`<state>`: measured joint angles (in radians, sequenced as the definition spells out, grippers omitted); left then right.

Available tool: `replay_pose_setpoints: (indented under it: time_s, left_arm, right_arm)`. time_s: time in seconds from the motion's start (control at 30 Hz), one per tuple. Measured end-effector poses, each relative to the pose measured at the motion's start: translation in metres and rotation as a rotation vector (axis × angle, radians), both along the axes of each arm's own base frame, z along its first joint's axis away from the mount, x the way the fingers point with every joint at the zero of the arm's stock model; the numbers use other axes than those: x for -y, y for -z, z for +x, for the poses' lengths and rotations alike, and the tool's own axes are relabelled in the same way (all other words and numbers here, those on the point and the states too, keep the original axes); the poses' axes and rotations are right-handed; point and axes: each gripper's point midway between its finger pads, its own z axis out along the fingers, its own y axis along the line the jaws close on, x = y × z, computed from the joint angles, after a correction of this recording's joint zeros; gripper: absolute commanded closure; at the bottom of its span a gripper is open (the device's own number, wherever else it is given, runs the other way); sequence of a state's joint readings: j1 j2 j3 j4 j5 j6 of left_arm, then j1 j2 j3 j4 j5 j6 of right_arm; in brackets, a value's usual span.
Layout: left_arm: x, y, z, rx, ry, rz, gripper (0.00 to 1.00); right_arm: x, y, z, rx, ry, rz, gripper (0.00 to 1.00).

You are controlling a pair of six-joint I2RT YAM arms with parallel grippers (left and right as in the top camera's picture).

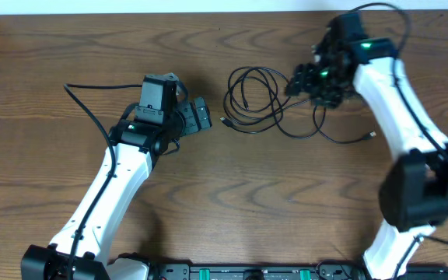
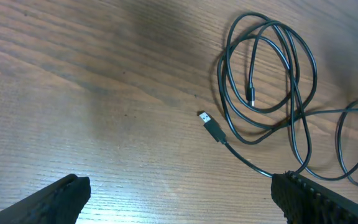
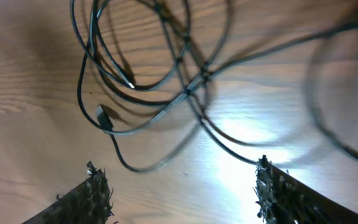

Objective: Untangle cables
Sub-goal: 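Move the right gripper back over the black cable coil, then lower the right gripper and grasp strands of the black cable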

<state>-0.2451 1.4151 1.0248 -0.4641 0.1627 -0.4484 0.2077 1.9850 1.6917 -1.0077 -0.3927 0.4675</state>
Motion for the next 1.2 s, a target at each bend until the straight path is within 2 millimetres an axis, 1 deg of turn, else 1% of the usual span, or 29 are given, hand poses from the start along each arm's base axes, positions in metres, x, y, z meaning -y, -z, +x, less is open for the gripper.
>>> replay_pose_setpoints:
  time_s: [0.03,0.13,0.2,0.23,0.3,0.43,0.53,0.6,0.73,0.83,0.9,0.97,1.07,1.1,1.17,1.2]
  left_arm:
    - [0.0,0.0,0.0,0.0,0.0,0.0,0.0]
    - [0.0,0.0,0.0,0.0,0.0,0.0,0.0]
    - [0.0,0.0,0.0,0.0,0.0,0.0,0.0]
    - [0.0,0.0,0.0,0.0,0.0,0.0,0.0]
    - [0.0,0.0,0.0,0.0,0.0,0.0,0.0]
    - [0.0,0.0,0.0,0.0,0.0,0.0,0.0]
    - [0.0,0.0,0.0,0.0,0.0,0.0,0.0]
    - [0.0,0.0,0.0,0.0,0.0,0.0,0.0]
    - [0.0,0.0,0.0,0.0,0.0,0.0,0.0]
    - [0.0,0.0,0.0,0.0,0.0,0.0,0.0]
    - [0.0,0.0,0.0,0.0,0.0,0.0,0.0]
    - [0.0,0.0,0.0,0.0,0.0,0.0,0.0]
    - [0.0,0.0,0.0,0.0,0.0,0.0,0.0]
    - [0.0,0.0,0.0,0.0,0.0,0.0,0.0]
    - [0.0,0.0,0.0,0.0,0.0,0.0,0.0]
    - [0.0,0.0,0.0,0.0,0.0,0.0,0.0]
  right_arm:
    - [-0.006,0.006,0.001,-0.007,-0.005,0.007,0.34]
    - [-0.029,0.033,0.003,-0.053,-0.01,0.029,0.41]
    - [-0.039,0.049,0.0,-0.099,0.003,0.031,0.45]
    - [-0.043,0.06,-0.003,-0.136,0.019,0.026,0.46]
    - [-0.044,0.073,-0.006,-0.176,0.049,0.008,0.49]
    - [-0.037,0.09,-0.006,-0.214,0.103,-0.035,0.47]
    - [-0.032,0.092,-0.004,-0.21,0.127,-0.063,0.46]
    - [-0.029,0.093,-0.003,-0.209,0.141,-0.079,0.44]
    - [-0.026,0.094,-0.002,-0.211,0.172,-0.097,0.48]
    - [-0.025,0.095,-0.002,-0.214,0.192,-0.102,0.54]
    - [-0.025,0.095,-0.001,-0.213,0.201,-0.102,0.55]
    - [-0.026,0.095,0.001,-0.204,0.201,-0.105,0.6]
    - [-0.033,0.095,-0.001,-0.201,0.198,-0.108,0.62]
    - [-0.037,0.095,-0.003,-0.201,0.193,-0.11,0.66]
    - [-0.042,0.095,-0.005,-0.201,0.186,-0.114,0.68]
    - [-0.044,0.096,-0.007,-0.203,0.185,-0.118,0.73]
